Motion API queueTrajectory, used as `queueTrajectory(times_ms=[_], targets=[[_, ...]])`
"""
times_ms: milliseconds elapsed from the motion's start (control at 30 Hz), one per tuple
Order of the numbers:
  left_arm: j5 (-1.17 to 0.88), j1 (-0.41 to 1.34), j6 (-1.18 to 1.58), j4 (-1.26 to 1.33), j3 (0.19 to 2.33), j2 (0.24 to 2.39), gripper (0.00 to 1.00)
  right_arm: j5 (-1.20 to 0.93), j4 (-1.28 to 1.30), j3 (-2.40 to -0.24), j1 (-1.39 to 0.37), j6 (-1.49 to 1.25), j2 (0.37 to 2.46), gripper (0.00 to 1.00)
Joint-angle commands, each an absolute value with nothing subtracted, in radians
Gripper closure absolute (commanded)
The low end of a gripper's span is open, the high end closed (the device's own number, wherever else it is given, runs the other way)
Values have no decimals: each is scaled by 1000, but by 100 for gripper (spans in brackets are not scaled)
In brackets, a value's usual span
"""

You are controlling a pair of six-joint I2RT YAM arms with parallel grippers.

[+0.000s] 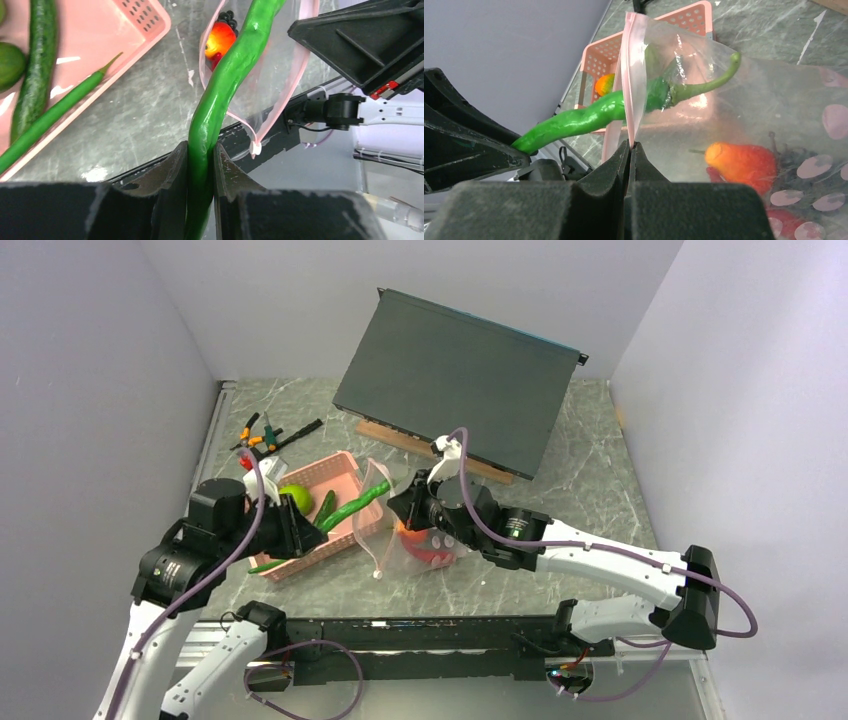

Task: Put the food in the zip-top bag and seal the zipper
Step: Place the fake vegetable in the zipper food storage bag.

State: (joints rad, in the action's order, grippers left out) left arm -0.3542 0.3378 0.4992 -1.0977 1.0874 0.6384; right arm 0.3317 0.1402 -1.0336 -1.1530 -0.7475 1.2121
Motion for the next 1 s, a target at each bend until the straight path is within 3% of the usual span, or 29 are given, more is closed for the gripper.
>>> queueTrajectory(times_ms=[0,233,533,767,967], targets=[[-397,386,562,-921,1059,657,84,353,95,-1074,-1161,-732,1209,100],[-265,576,630,-858,1062,737,76,347,94,-1092,-1161,-724,1228,100],[-193,665,646,-831,1107,827,74,365,98,-1081,-1161,-718,1210,100],[-123,744,720,-724,1095,886,60,374,104,-1077,-1161,-719,1203,100],[-123,781,785,-560,998,852,41,396,120,-1044,-1160,-729,1171,100]])
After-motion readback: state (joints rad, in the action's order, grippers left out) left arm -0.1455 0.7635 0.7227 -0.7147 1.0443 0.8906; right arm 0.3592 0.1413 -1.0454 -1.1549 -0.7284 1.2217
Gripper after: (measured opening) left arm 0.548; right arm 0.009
